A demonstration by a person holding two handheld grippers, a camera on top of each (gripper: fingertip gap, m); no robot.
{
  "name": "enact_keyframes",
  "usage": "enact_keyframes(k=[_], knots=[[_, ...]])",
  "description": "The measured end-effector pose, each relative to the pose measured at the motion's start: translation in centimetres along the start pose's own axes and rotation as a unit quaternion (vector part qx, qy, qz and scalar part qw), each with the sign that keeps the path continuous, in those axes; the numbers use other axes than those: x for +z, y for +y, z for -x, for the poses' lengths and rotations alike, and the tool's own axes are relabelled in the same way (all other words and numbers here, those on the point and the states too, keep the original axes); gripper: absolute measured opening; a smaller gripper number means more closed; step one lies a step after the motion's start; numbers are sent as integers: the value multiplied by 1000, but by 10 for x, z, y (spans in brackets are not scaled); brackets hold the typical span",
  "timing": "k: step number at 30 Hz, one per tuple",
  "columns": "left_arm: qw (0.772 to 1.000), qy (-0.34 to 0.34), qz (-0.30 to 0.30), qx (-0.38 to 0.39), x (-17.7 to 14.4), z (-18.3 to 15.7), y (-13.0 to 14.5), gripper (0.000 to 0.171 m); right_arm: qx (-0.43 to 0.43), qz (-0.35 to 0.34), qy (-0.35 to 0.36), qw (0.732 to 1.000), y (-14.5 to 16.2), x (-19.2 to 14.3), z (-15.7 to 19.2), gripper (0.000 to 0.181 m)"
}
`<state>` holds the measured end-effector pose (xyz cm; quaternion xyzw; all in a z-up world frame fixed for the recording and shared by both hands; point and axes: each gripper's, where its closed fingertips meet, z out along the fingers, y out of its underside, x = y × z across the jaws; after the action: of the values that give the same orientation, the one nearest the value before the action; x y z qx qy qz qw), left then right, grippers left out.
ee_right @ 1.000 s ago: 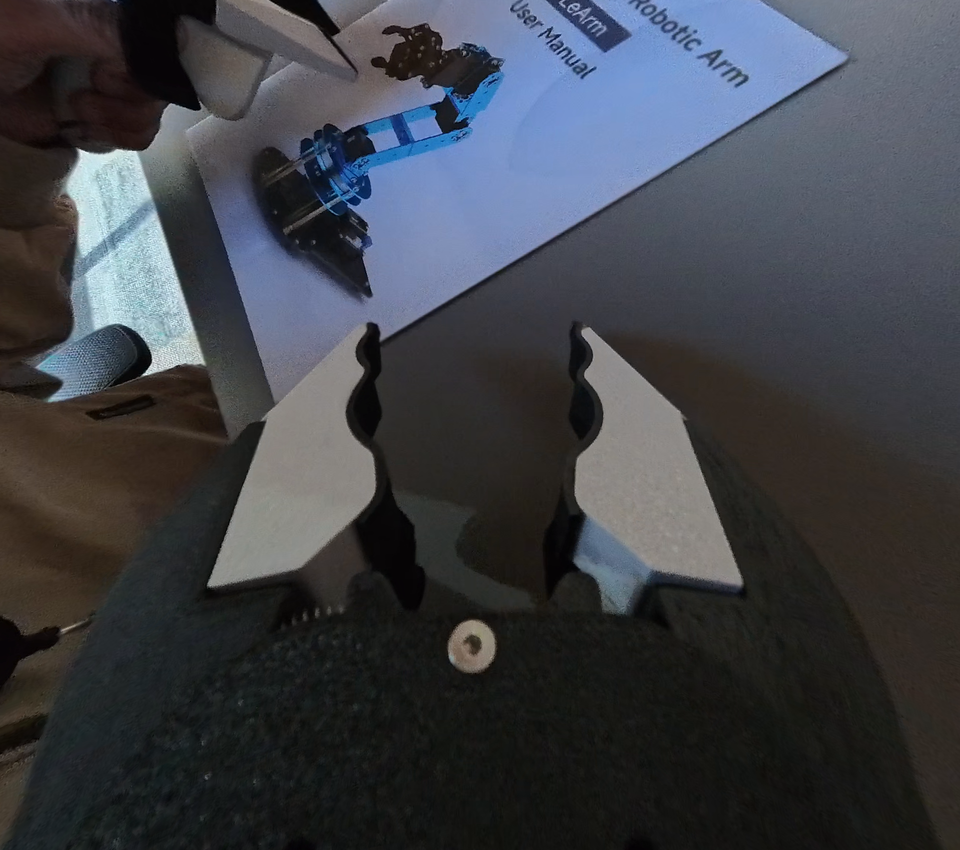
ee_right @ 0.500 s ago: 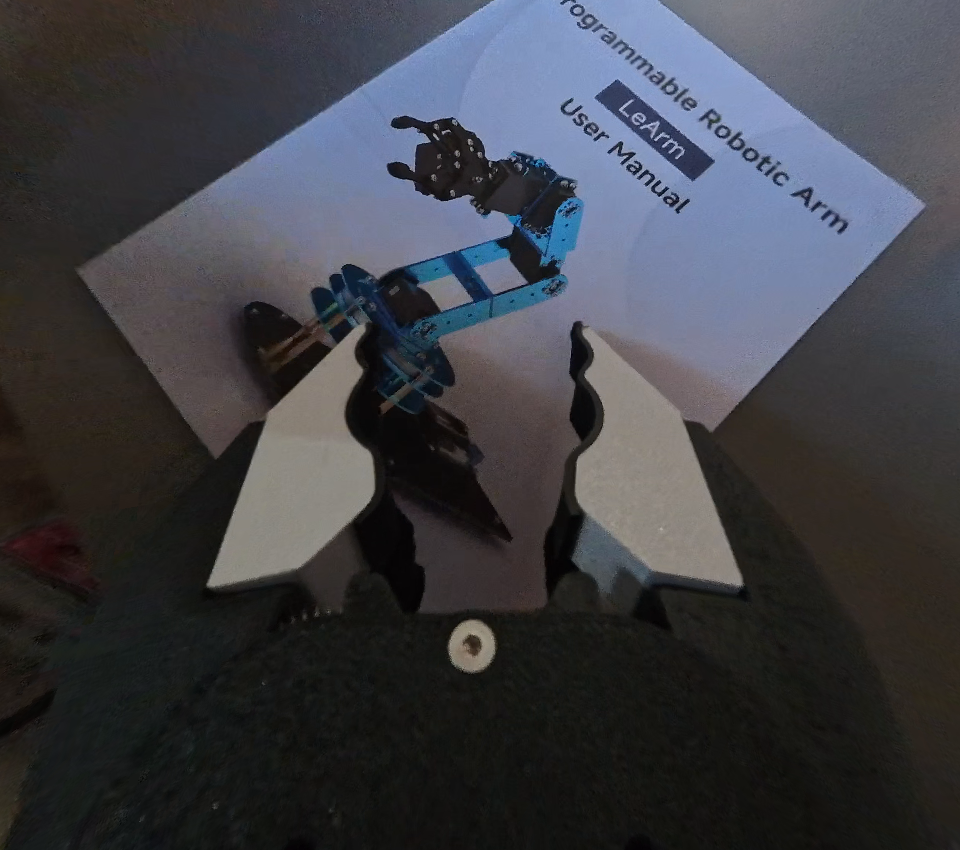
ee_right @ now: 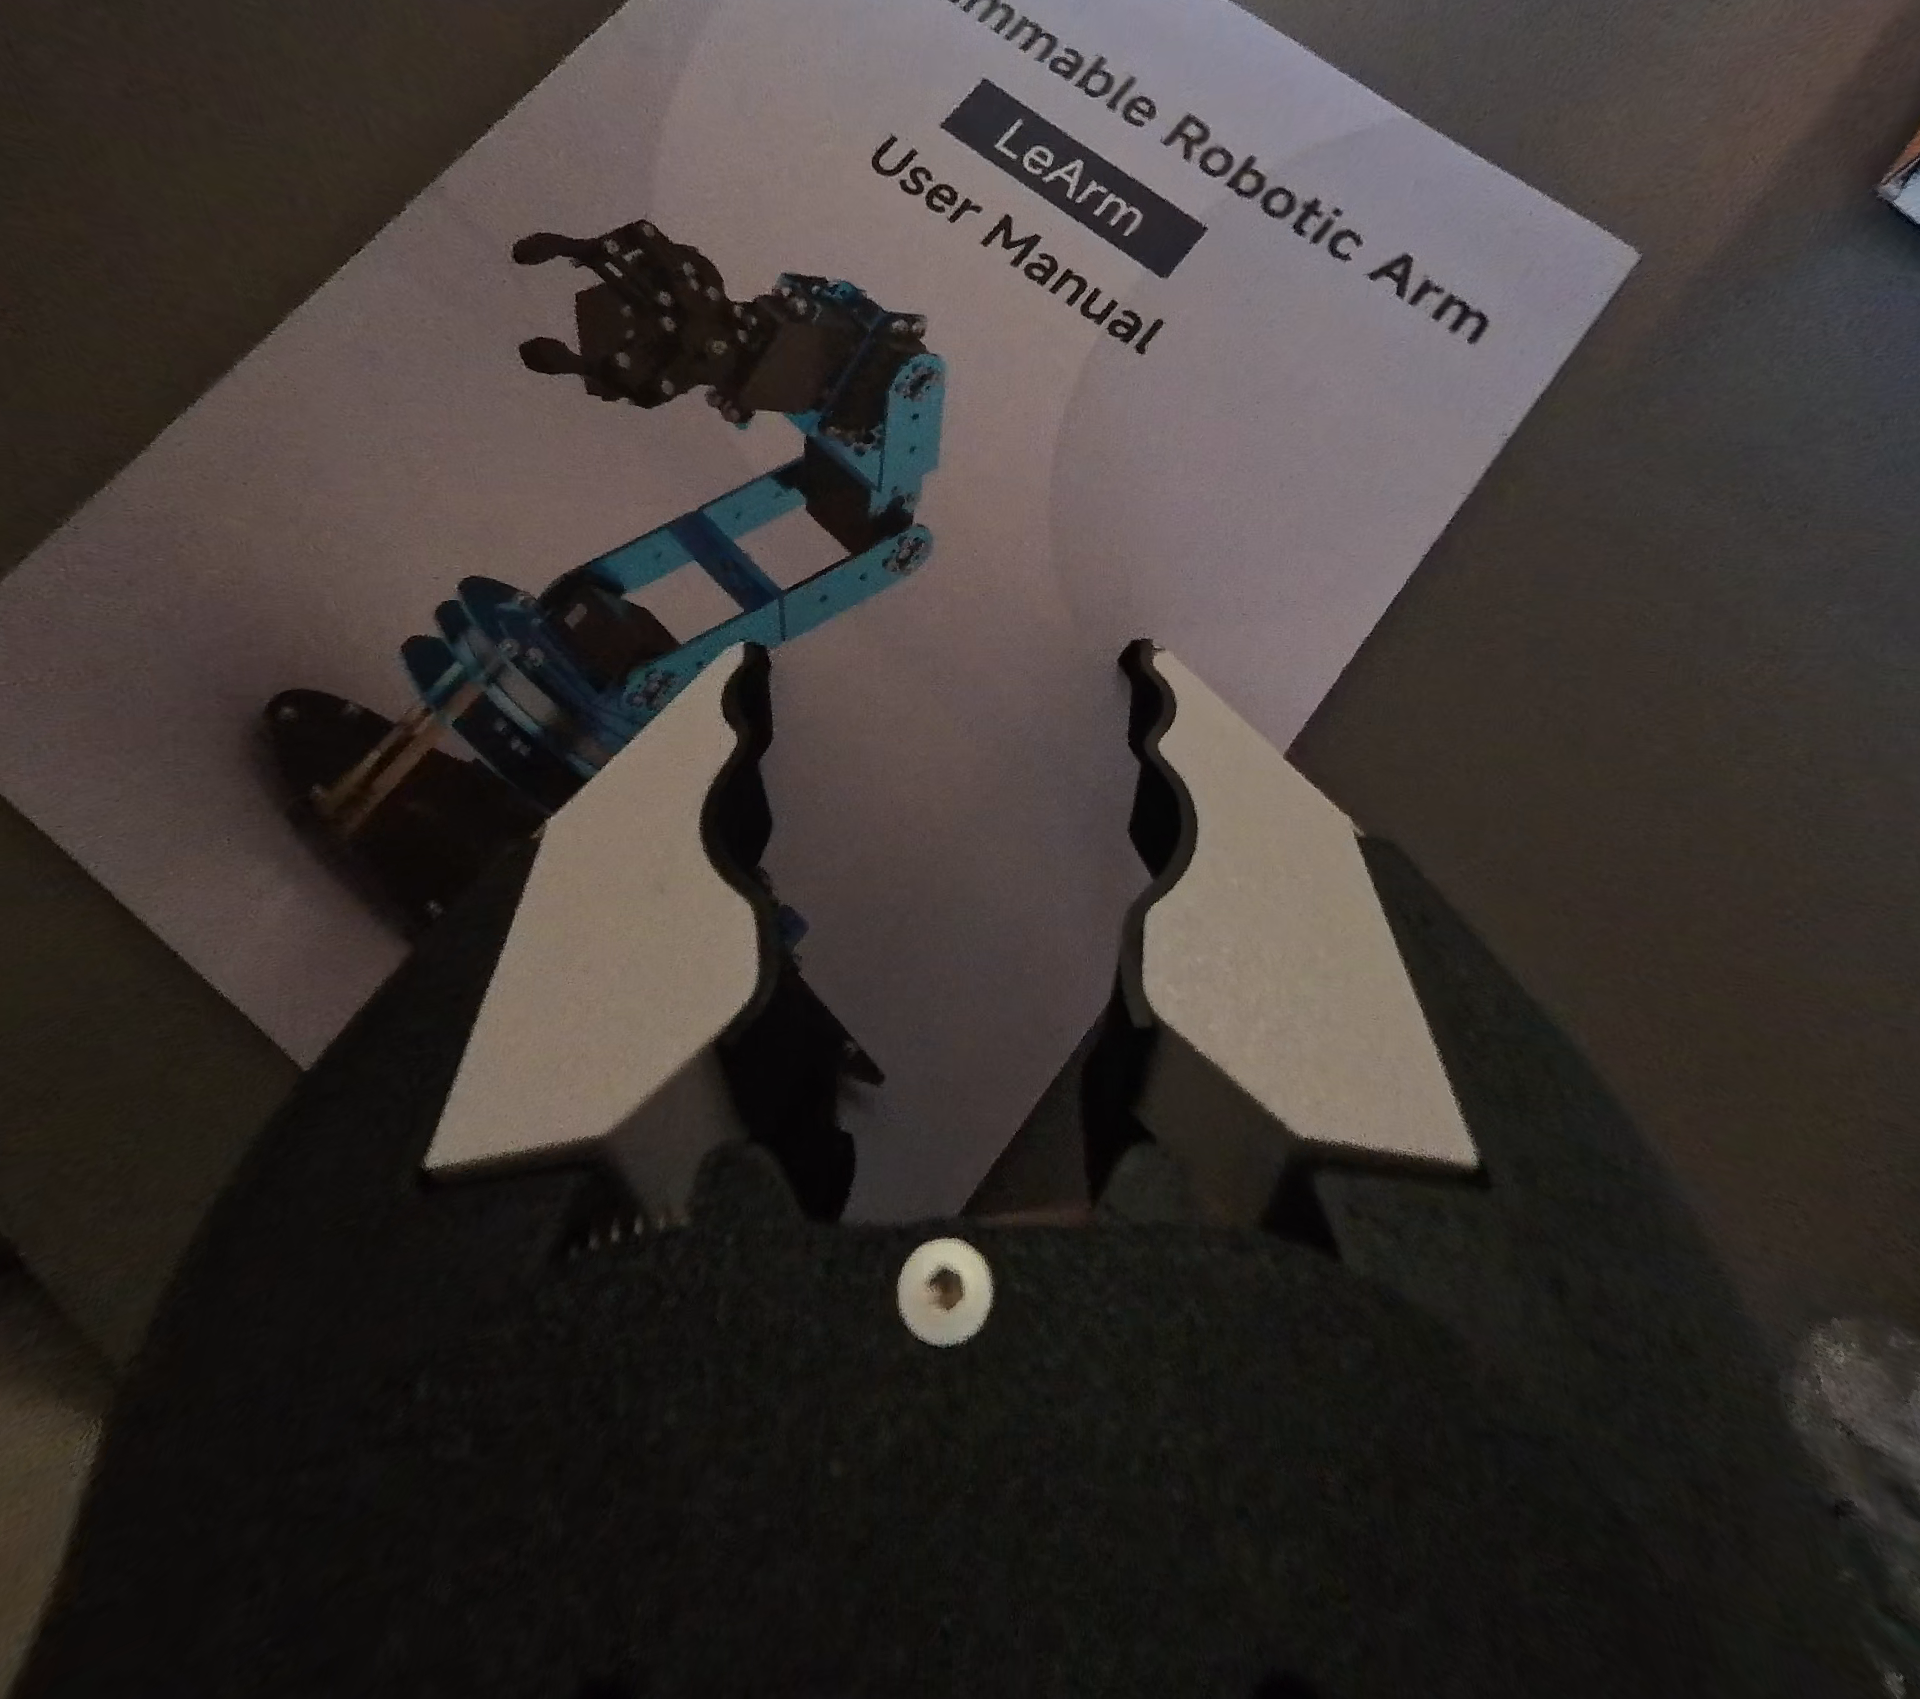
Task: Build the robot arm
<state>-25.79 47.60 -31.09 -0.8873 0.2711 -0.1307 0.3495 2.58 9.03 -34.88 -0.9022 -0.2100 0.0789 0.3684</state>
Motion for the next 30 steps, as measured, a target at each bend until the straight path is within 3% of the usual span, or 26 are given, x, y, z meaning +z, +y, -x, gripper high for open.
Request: enact_keyframes(k=[2,7,20,27,30], knots=[[999,31,8,-5,9,-5,4,78,-1,4,0,1000,0,0,0,69],[999,36,24,21,41,-18,0,77,4,-10,4,1000,0,-1,1,69],[989,71,43,125,117,-82,-70,74,10,-29,8,1000,-1,0,0,68],[986,58,33,152,113,-89,-80,72,11,-29,2,1000,0,-1,1,69],[987,71,-17,143,71,-106,-98,72,20,-22,-5,1000,2,-6,0,69]])
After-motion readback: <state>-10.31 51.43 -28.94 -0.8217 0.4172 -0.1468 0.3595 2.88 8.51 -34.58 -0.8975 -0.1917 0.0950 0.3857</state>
